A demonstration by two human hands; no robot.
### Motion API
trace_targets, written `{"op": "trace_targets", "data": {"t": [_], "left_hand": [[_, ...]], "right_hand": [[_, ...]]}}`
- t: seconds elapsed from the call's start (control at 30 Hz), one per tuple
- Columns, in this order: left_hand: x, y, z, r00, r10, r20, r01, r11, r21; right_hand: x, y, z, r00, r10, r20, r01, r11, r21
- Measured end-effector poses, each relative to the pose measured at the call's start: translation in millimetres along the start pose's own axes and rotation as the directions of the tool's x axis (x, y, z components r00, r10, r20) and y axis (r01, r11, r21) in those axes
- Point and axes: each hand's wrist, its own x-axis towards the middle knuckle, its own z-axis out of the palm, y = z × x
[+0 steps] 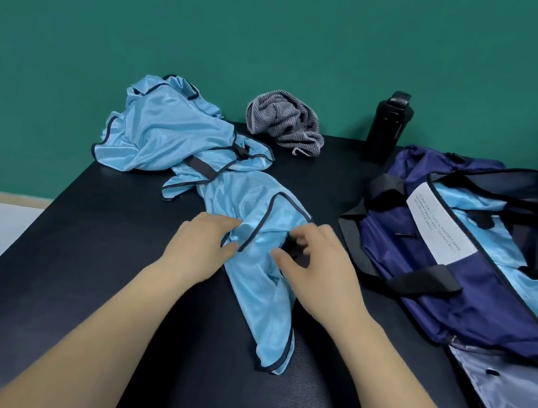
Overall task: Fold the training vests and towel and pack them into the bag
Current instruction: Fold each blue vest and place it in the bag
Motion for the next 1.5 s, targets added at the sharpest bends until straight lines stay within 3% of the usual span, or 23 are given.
{"op": "trace_targets", "data": {"t": [0.13,0.33,0.5,0.6,0.7,0.77,0.83,1.03,1.2,1.33,1.5], "left_hand": [[-9.7,16.4,2.3,0.991,0.116,0.072,-0.114,0.993,-0.020],[-35.3,57.6,-3.4,0.935,0.261,0.241,-0.240,0.964,-0.114],[-45.5,64.7,-26.8,0.924,0.182,0.335,-0.026,0.907,-0.421],[-36.0,48.8,-38.7,0.958,0.070,0.277,0.094,0.839,-0.537],[-15.1,23.5,-50.2,0.991,-0.119,0.065,0.135,0.836,-0.532],[2.6,7.8,-58.9,0.968,-0.219,-0.125,0.130,0.857,-0.499],[23.9,-8.2,-62.6,0.949,-0.247,-0.196,0.146,0.895,-0.421],[100.7,-47.3,-54.5,0.987,-0.142,0.077,0.144,0.989,-0.021],[148.3,-49.7,-62.9,0.973,-0.159,0.168,0.154,0.987,0.042],[175.1,-51.8,-67.9,0.946,-0.251,0.204,0.258,0.966,-0.005],[193.2,-58.9,-69.9,0.919,-0.373,0.126,0.392,0.894,-0.216]], "right_hand": [[5.2,6.6,3.5,0.999,-0.045,-0.021,0.046,0.998,0.042],[8.9,18.7,-2.8,0.975,0.020,0.221,0.016,0.987,-0.157],[8.3,22.2,-6.9,0.955,0.032,0.294,0.041,0.971,-0.237],[6.5,13.5,-4.3,0.945,-0.002,0.327,0.093,0.960,-0.263],[2.3,7.0,-3.3,0.926,-0.041,0.376,0.149,0.953,-0.262],[0.5,5.3,-2.9,0.912,-0.066,0.405,0.176,0.955,-0.239],[-1.2,3.4,-2.4,0.896,-0.093,0.434,0.201,0.957,-0.211],[-2.1,5.1,-0.8,0.887,-0.134,0.441,0.226,0.960,-0.163],[-0.3,6.4,1.1,0.886,-0.142,0.441,0.237,0.957,-0.167],[-0.4,7.4,1.1,0.880,-0.146,0.451,0.242,0.957,-0.161],[-0.6,6.3,1.5,0.875,-0.151,0.460,0.252,0.953,-0.168]]}}
